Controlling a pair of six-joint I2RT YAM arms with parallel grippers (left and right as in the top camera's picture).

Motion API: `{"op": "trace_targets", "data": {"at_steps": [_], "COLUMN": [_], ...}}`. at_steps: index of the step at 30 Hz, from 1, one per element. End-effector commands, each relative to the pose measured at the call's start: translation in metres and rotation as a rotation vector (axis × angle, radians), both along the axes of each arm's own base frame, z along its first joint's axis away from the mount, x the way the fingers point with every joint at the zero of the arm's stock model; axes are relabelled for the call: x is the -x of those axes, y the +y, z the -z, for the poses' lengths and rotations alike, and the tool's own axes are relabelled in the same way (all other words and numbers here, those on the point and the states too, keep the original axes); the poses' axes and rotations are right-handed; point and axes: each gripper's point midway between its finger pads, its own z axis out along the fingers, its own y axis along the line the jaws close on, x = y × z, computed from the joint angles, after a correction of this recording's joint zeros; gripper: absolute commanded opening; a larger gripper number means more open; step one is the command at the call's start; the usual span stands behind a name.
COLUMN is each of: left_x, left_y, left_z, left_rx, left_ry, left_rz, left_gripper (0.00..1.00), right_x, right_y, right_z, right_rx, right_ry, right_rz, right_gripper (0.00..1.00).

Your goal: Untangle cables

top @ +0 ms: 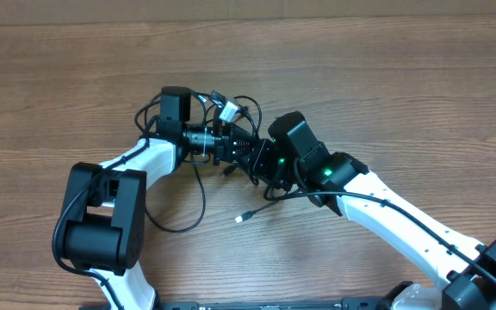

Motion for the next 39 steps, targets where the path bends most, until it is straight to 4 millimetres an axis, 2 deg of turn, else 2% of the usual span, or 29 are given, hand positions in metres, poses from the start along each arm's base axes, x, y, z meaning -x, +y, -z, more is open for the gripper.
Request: {"op": "trace_targets", "data": {"at_steps": [1, 4, 8, 11, 15, 20, 25, 28, 33, 39], "left_x": [-0.006, -0.017, -0.040, -0.047, -0.048, -0.047, -0.047, -0.047, -0.047, -0.047], "left_y": [0.002, 0.003, 0.006, 0.007, 0.006, 0.006, 0.006, 0.006, 0.005, 0.005], "left_z": [-0.006, -0.003, 0.004, 0.000, -0.002, -0.002, -0.002, -0.002, -0.002, -0.001], "left_rx": [-0.020, -0.049, -0.108, -0.098, -0.088, -0.083, -0.082, -0.081, -0.081, -0.084], "left_ry": [-0.033, 0.004, 0.132, 0.182, 0.238, 0.293, 0.319, 0.337, 0.334, 0.331], "left_rz": [-0.035, -0.089, -0.235, -0.272, -0.280, -0.287, -0.292, -0.294, -0.292, -0.297], "left_gripper": [0.06, 0.05, 0.04, 0.04, 0.04, 0.04, 0.04, 0.04, 0.04, 0.04], "right_x": [-0.005, -0.008, -0.012, -0.018, -0.022, -0.032, -0.035, -0.036, -0.040, -0.049], "right_y": [0.000, -0.002, -0.004, -0.001, 0.002, -0.008, -0.009, -0.008, -0.004, 0.005], "right_z": [-0.006, -0.005, -0.007, -0.012, -0.017, -0.015, -0.015, -0.009, 0.013, 0.015], "right_rx": [-0.020, -0.036, -0.063, -0.083, -0.128, -0.141, -0.153, -0.157, -0.164, -0.200], "right_ry": [0.017, 0.051, 0.081, 0.055, 0.071, 0.098, 0.103, 0.134, 0.209, 0.192], "right_rz": [0.061, 0.131, 0.205, 0.217, 0.262, 0.404, 0.434, 0.462, 0.531, 0.519], "right_gripper": [0.37, 0.34, 0.33, 0.32, 0.31, 0.31, 0.31, 0.31, 0.31, 0.31]}}
